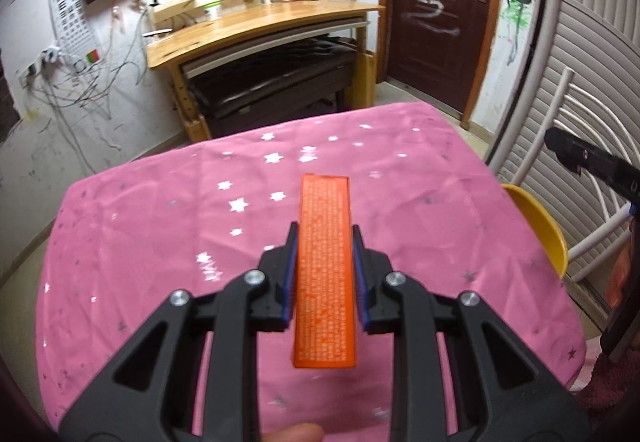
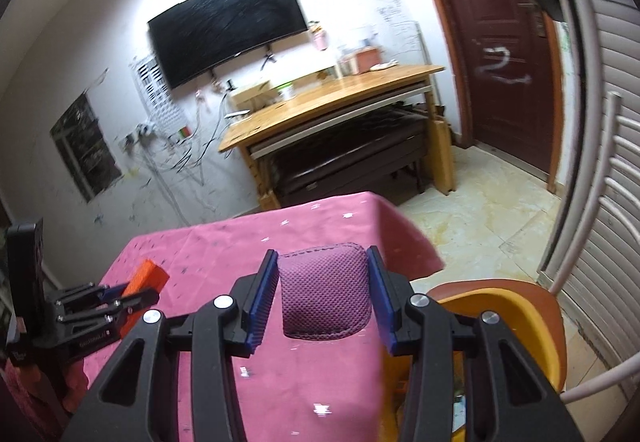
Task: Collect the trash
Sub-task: 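Carry the orange box and pink pad over the yellow bin, then open both grippers to drop the box and pad into the bin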
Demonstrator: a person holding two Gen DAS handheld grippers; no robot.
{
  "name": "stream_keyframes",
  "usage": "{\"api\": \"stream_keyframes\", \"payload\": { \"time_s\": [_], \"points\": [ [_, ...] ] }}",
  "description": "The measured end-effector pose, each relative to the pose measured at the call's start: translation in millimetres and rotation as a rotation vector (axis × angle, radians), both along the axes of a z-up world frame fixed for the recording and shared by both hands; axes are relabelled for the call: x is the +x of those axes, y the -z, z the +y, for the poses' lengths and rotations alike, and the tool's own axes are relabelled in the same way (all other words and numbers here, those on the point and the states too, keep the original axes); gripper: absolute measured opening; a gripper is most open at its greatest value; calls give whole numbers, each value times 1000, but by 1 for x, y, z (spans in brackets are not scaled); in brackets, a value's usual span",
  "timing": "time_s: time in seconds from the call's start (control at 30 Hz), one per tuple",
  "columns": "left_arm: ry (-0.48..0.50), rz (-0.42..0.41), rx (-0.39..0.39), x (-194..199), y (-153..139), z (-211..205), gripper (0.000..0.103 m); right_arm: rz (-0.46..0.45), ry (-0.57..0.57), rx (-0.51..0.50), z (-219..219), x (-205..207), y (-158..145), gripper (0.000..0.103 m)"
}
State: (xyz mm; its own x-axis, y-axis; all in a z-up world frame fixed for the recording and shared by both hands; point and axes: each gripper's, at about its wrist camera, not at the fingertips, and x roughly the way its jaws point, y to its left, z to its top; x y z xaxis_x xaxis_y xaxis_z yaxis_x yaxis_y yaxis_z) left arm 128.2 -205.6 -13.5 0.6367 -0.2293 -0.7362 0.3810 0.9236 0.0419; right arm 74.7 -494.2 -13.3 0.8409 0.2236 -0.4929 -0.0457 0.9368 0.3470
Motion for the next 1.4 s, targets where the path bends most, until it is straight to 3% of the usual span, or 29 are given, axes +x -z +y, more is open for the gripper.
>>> {"api": "stream_keyframes", "payload": {
  "time_s": [0.27,0.47,0.83,0.93,1.1,1.4],
  "points": [
    [59,32,2,2,10,-39,22,38,108,19,-38,-2,18,38],
    [97,63,-3,5,14,-65,22,107,193,-54,-53,7,38,38],
    [150,116,-39,11,14,-106,22,175,239,-58,-73,12,61,39],
    [176,120,-36,8,14,-119,22,197,241,-44,-79,12,66,44],
    [214,128,-30,3,15,-139,22,194,252,-25,-84,9,65,64],
    [302,165,-49,-7,20,-180,22,116,392,58,-123,-18,55,71]
  ]
}}
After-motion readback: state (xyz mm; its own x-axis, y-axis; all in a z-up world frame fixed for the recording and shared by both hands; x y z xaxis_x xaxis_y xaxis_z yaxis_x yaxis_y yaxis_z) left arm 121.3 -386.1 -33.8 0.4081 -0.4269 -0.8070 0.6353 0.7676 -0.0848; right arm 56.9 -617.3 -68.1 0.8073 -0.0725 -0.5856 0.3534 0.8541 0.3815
